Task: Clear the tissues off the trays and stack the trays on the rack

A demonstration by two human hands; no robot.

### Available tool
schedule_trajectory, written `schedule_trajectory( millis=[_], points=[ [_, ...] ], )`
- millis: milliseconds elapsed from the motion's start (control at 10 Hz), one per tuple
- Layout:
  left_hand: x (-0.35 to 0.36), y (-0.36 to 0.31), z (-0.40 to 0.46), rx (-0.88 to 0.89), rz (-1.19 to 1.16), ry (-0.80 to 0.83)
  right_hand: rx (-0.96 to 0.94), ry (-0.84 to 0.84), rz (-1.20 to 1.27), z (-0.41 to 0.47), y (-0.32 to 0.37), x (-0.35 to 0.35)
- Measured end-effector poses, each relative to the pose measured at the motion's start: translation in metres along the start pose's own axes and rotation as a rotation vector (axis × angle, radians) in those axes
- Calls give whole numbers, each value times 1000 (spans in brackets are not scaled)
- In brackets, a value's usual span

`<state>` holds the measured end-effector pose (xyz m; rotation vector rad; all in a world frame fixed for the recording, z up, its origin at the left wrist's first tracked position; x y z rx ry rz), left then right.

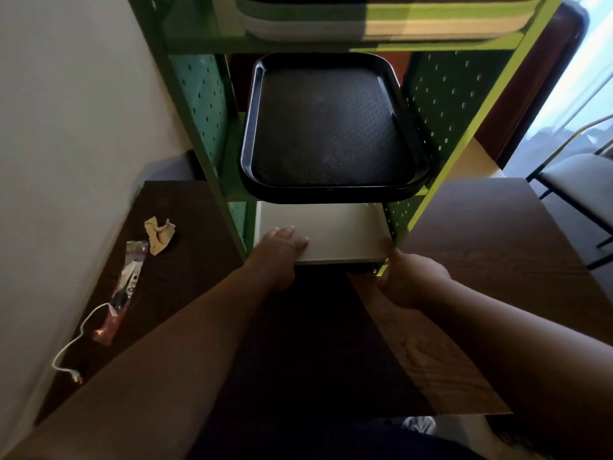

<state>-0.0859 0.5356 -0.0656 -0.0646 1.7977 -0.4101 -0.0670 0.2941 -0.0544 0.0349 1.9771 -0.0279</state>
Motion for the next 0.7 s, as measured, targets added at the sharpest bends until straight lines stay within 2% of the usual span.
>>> schedule_trajectory(
  millis=[100, 200, 300, 500, 600, 700],
  points=[
    [2, 0, 7, -36, -28, 28, -19, 95, -29, 10, -1, 14],
    [-1, -6, 9, -87, -67, 16, -46, 81, 17, 21, -6, 20],
    [-5, -25, 14, -71, -180, -66, -117, 93, 34, 24, -5, 18],
    [4, -119, 26, 215, -86, -140, -222, 29, 227, 10, -19, -14],
    [20, -161, 37, 310, -135, -64, -267, -81, 302, 8, -48, -30],
    [26, -200, 57, 309, -191, -60, -238, -110, 383, 20, -96, -36]
  ],
)
Point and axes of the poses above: each hand's wrist, its own z-axis towards the middle knuckle, its own x-axis out of the palm, y = z × x, the point moved 6 cm from there along z, towards the middle knuckle, and after that the axes turned 10 degrees about x, right-handed, at the moved point
